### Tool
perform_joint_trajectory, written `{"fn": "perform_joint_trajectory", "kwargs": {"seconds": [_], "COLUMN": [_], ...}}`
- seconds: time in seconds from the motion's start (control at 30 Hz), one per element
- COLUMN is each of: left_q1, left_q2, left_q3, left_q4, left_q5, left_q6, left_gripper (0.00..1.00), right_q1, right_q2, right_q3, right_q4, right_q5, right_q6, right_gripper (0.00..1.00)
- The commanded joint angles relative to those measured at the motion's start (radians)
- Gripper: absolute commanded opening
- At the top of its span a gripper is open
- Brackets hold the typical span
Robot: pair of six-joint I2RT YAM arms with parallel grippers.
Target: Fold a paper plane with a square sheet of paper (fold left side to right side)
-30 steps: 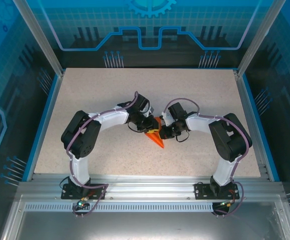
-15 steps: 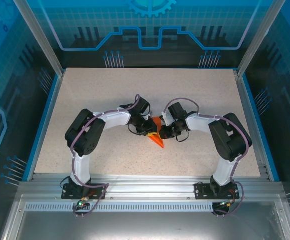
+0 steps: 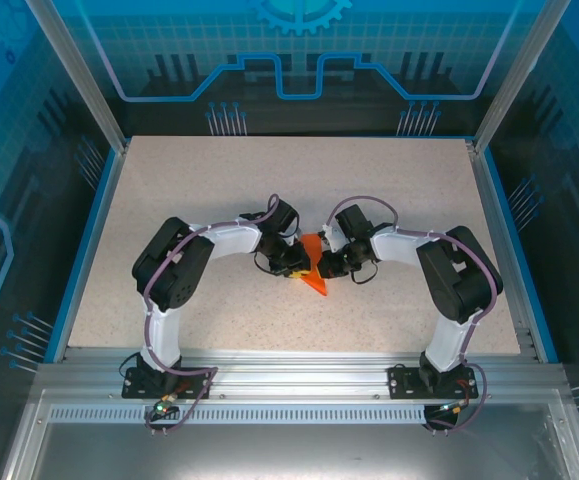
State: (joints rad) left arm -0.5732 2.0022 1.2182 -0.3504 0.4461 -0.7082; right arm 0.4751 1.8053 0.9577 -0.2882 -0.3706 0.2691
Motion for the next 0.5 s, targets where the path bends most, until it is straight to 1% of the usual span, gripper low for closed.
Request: {"fn": "perform_joint_trajectory", "kwargs": {"seconds": [0.0,0.13,0.2,0.23,0.37,0.47], "left_q1": [-0.003,-0.003,-0.004,-0.004,-0.006,-0.008], "left_q2": [0.052,0.052,0.05,0.049,0.043,0.042], "left_q3": [-0.045,-0.063,-0.066,-0.066,-0.067,-0.065], "left_q4": [-0.028,-0.024,-0.02,-0.02,-0.022,-0.025], "left_q5": [-0.058,-0.065,-0.066,-0.066,-0.069,-0.07], "left_q6": [0.004,0.001,-0.002,-0.002,-0.002,0.0], "left_gripper": [0.19,0.18,0.18,0.18,0.17,0.17], "right_q1": [-0.016,-0.029,-0.027,-0.026,0.005,0.031], "right_q2": [-0.048,-0.127,-0.153,-0.163,-0.172,-0.163], "right_q3": [0.001,0.014,0.016,0.015,-0.011,-0.036], "right_q4": [-0.073,-0.117,-0.143,-0.152,-0.171,-0.151], "right_q5": [0.035,0.012,-0.019,-0.047,-0.135,-0.164], "right_q6": [-0.006,0.009,0.013,0.017,0.062,0.107], "right_gripper": [0.09,0.21,0.26,0.27,0.26,0.25]}}
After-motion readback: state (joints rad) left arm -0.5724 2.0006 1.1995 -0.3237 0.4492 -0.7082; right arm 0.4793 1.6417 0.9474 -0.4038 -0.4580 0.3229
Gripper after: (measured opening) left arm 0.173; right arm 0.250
